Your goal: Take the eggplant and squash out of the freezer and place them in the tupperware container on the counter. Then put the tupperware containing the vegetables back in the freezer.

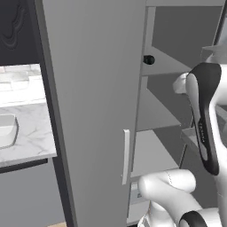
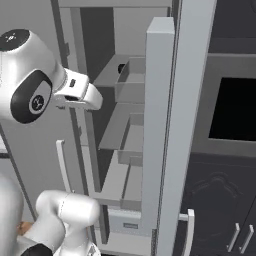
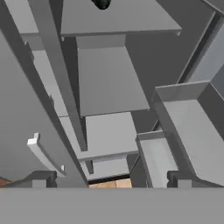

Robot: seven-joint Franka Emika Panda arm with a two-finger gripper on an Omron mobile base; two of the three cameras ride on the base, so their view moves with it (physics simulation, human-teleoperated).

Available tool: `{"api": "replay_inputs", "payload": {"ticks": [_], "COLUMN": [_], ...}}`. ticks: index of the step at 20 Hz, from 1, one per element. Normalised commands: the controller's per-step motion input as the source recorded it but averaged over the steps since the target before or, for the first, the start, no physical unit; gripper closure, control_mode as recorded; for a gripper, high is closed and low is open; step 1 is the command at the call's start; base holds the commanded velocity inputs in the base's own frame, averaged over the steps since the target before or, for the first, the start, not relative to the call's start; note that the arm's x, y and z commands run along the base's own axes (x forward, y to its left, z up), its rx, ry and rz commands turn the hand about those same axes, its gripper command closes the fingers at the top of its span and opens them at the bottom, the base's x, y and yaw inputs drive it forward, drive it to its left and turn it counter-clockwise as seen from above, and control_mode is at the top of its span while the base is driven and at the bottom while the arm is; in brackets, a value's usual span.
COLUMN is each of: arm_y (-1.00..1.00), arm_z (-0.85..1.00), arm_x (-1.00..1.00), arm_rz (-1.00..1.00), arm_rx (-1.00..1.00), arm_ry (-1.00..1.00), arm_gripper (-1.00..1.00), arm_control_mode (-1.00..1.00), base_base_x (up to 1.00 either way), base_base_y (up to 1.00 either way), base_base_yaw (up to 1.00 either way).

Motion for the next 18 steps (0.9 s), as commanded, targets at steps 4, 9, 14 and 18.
{"api": "replay_inputs", "payload": {"ticks": [4, 9, 14, 18], "arm_y": [-0.05, -0.12, -0.04, -0.01], "arm_z": [0.00, -0.09, -0.21, -0.35], "arm_x": [0.57, 0.56, 0.40, 0.38], "arm_rz": [0.01, 0.00, 0.02, 0.02], "arm_rx": [0.01, 0.00, 0.00, 0.00], "arm_ry": [0.01, 0.00, -0.05, -0.10], "arm_gripper": [-1.00, -1.00, -1.00, -1.00], "arm_control_mode": [-1.00, -1.00, -1.00, -1.00], "base_base_x": [0.00, 0.00, 0.00, 0.00], "base_base_y": [0.00, 0.00, 0.00, 0.00], "base_base_yaw": [0.00, 0.00, 0.00, 0.00]}}
